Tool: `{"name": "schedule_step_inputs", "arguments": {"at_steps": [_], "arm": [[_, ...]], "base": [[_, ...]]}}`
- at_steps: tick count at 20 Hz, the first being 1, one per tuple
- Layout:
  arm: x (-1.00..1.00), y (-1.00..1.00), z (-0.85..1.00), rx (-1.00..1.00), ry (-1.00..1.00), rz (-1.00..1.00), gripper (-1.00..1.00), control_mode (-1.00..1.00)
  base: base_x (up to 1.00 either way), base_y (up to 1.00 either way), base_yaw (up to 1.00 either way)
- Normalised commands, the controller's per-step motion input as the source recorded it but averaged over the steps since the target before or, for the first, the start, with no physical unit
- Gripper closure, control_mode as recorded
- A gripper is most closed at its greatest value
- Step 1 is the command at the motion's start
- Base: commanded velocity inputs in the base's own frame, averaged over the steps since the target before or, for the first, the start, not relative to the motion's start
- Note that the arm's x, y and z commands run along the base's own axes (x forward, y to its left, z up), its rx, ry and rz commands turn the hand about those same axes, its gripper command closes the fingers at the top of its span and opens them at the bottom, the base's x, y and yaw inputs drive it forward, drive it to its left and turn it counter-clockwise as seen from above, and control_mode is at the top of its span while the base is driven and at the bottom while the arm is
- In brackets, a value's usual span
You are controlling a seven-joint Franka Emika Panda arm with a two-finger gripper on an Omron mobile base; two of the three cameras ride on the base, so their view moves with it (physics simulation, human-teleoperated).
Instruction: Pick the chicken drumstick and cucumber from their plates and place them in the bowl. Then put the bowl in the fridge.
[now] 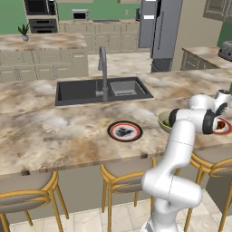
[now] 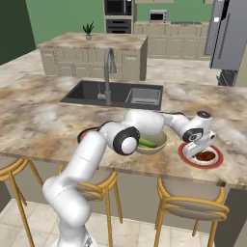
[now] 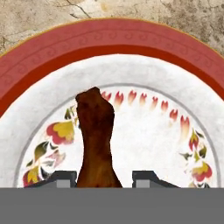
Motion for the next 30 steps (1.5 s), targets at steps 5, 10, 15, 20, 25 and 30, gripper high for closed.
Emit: {"name": "schedule_step_inputs", "arguments": {"at_steps": [5, 10, 15, 20, 25, 30], "arm": [[-0.19, 0.02, 0.44, 0.0, 0.0, 0.02, 1.0, -1.0], [-0.35, 0.26, 0.57, 0.02, 0.06, 0.0, 1.0, -1.0], [-0.32, 0.5, 0.46, 0.01, 0.03, 0.0, 1.0, -1.0], [-0.17, 0.7, 0.26, 0.0, 0.01, 0.0, 1.0, -1.0], [-0.07, 0.77, 0.19, 0.0, 0.04, -0.02, 1.0, -1.0], [-0.03, 0.81, 0.03, 0.0, 0.0, -0.06, 1.0, -1.0]], "base": [[0.0, 0.0, 0.0], [0.0, 0.0, 0.0], [0.0, 0.0, 0.0], [0.0, 0.0, 0.0], [0.0, 0.0, 0.0], [0.0, 0.0, 0.0]]}}
